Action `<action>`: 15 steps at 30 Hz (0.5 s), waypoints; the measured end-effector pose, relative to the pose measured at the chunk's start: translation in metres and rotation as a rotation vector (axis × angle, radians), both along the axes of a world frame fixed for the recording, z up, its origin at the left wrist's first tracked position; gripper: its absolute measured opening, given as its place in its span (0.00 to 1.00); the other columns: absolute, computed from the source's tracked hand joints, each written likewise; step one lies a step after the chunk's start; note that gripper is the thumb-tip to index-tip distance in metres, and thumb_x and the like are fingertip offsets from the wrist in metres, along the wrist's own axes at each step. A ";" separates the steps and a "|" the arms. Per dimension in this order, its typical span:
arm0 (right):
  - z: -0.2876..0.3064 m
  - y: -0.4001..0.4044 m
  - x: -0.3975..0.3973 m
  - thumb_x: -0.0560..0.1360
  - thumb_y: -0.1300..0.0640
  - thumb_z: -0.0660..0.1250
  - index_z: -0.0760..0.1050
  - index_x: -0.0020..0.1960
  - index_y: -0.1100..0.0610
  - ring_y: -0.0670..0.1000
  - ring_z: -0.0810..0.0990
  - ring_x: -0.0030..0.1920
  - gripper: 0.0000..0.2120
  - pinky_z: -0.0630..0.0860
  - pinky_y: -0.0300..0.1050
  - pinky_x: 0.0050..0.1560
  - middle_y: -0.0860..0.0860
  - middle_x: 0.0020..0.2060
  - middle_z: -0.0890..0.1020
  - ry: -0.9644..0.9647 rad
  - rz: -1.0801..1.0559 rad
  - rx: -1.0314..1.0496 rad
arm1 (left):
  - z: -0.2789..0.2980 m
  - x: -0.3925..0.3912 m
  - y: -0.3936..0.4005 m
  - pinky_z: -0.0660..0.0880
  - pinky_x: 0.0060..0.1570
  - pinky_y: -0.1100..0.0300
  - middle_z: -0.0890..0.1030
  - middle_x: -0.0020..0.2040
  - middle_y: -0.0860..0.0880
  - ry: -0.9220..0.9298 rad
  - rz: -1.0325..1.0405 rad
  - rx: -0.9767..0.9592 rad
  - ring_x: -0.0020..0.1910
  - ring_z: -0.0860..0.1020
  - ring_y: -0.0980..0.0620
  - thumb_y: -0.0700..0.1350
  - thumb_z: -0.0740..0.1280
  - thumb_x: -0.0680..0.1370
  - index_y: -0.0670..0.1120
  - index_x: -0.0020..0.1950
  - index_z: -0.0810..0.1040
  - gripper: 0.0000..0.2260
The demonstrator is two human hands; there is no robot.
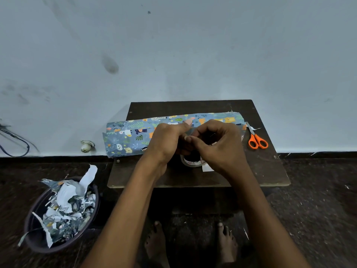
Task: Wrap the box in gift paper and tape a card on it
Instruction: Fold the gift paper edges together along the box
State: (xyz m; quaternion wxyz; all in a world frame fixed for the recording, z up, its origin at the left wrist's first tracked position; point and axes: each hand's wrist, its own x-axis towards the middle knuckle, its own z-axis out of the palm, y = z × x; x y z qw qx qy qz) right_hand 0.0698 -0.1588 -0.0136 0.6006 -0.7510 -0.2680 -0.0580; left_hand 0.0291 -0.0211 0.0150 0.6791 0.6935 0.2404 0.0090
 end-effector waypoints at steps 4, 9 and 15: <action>0.000 -0.004 0.002 0.68 0.63 0.79 0.84 0.37 0.59 0.48 0.82 0.33 0.05 0.76 0.39 0.36 0.47 0.35 0.84 -0.003 0.103 -0.020 | -0.002 0.000 0.003 0.84 0.47 0.47 0.81 0.34 0.44 0.025 0.012 -0.068 0.35 0.82 0.47 0.45 0.69 0.80 0.33 0.44 0.83 0.15; 0.001 -0.007 0.003 0.67 0.59 0.79 0.84 0.40 0.59 0.53 0.84 0.37 0.05 0.81 0.50 0.38 0.51 0.37 0.84 0.002 0.145 -0.028 | -0.002 -0.001 0.004 0.84 0.44 0.52 0.87 0.46 0.41 0.047 0.025 -0.033 0.42 0.85 0.45 0.37 0.68 0.76 0.36 0.48 0.85 0.07; 0.001 -0.023 0.012 0.73 0.62 0.73 0.83 0.40 0.62 0.50 0.82 0.36 0.04 0.76 0.45 0.40 0.53 0.36 0.84 0.133 0.116 0.089 | 0.003 -0.005 0.005 0.83 0.45 0.54 0.84 0.36 0.42 0.024 -0.018 -0.050 0.38 0.83 0.48 0.35 0.66 0.77 0.34 0.43 0.82 0.07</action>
